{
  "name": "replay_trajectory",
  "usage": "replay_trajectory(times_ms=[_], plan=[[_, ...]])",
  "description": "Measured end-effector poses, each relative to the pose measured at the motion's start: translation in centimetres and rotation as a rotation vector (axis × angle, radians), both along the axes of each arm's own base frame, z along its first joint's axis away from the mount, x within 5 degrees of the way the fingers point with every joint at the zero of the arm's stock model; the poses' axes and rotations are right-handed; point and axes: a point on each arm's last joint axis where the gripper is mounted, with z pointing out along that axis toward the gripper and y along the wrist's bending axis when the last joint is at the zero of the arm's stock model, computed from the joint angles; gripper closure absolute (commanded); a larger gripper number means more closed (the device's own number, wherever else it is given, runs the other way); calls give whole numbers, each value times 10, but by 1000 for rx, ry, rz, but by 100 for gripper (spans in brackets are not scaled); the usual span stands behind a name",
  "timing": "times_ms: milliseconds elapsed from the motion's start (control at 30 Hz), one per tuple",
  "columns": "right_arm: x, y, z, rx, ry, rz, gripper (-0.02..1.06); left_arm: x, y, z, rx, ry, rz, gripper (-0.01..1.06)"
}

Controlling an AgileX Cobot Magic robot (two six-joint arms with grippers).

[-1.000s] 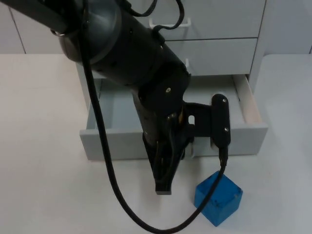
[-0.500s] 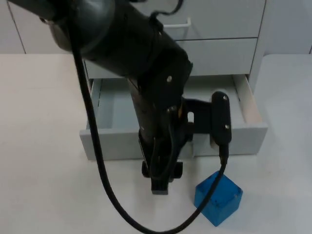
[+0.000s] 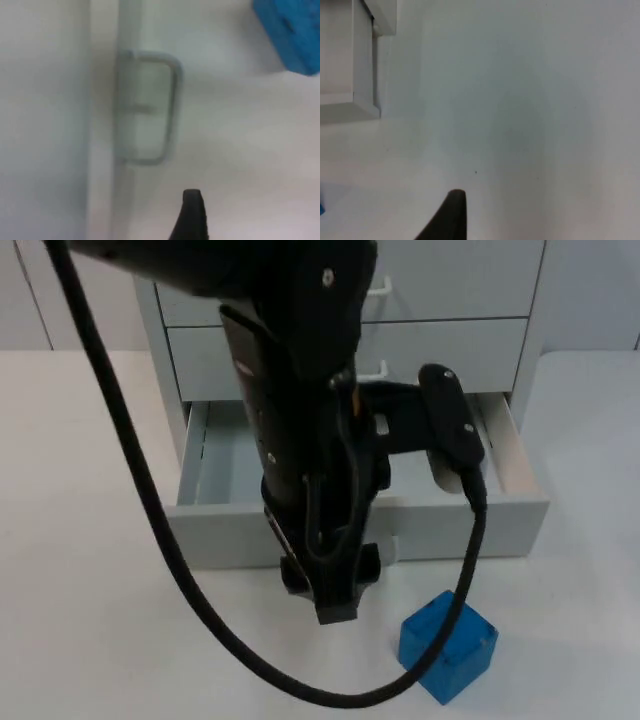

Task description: Open the drawer with the left hand, place the block into the drawer with the right hand, then close the drawer with the left hand.

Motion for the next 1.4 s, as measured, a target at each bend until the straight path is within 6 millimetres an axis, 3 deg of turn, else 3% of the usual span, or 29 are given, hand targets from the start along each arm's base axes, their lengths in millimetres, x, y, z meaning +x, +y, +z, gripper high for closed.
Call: replay_trajectory(times_ms=[167,333,367,567,667,700,833,867,1000,1033,1167,1400], plan=[[0,0,0,0,0,0,-1,-4,13,17,-25,101,90,38],[0,0,0,0,2,0,-1,14,48,42,-161,195,308,38],[0,0,0,0,2,0,-1,14,48,42,-161,195,308,38],[0,0,0,2,2,0,-1,23,96,57,-257,225,500,38],[0,0,0,2,2,0,-1,14,129,63,-280,218,611,38],[0,0,0,2,2,0,-1,14,129,63,-280,218,611,38],[0,0,0,2,4,0,-1,-1,168,70,-330,170,802,38],[0,0,0,2,4,0,-1,-1,168,70,-330,170,802,38],[0,0,0,2,4,0,-1,-22,202,71,-370,127,972,38],[0,0,0,2,4,0,-1,-22,202,71,-370,127,972,38],[0,0,0,2,4,0,-1,-50,236,77,-430,31,1134,38],[0,1,0,13,5,-1,-1,-81,258,101,-519,-139,1243,38]])
